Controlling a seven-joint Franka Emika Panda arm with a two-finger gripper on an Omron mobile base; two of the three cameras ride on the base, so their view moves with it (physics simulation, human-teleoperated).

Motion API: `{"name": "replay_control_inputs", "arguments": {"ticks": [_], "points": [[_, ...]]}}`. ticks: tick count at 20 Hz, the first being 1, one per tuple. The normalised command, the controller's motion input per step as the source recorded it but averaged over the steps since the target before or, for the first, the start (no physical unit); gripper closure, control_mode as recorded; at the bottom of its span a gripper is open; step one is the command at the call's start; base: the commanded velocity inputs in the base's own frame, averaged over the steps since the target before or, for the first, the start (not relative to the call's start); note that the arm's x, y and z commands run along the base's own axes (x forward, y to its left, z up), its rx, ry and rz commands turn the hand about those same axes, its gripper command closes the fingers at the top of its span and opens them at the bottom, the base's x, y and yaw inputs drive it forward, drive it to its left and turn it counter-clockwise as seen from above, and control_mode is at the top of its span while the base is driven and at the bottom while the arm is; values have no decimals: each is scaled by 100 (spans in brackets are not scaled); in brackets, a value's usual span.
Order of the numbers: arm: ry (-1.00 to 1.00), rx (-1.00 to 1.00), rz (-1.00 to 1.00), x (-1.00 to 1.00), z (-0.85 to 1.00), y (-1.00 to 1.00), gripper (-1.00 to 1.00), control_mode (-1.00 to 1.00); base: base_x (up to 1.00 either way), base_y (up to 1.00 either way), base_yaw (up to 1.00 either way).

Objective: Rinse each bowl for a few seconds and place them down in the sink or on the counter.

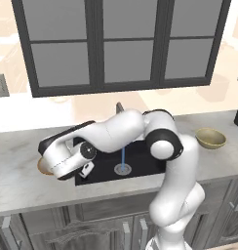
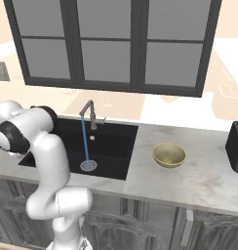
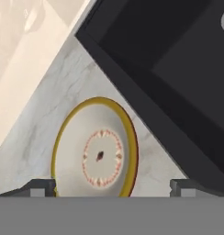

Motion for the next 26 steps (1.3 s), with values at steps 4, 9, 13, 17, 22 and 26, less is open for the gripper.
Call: {"name": "replay_control_inputs", "arguments": {"ticks": [4,9,13,17,22,26], "points": [[-7,0,-6,-18,45,8,-100,-100,0,0,0],[-4,1,-11,-19,45,2,-100,-100,0,0,0],[-2,6,-12,-28,42,0,-100,-100,0,0,0],[-2,7,-16,-32,40,-3,-100,-100,0,0,0],[-5,3,-16,-33,42,-2,-100,-100,0,0,0],[-7,1,-13,-29,51,-6,-100,-100,0,0,0]]}}
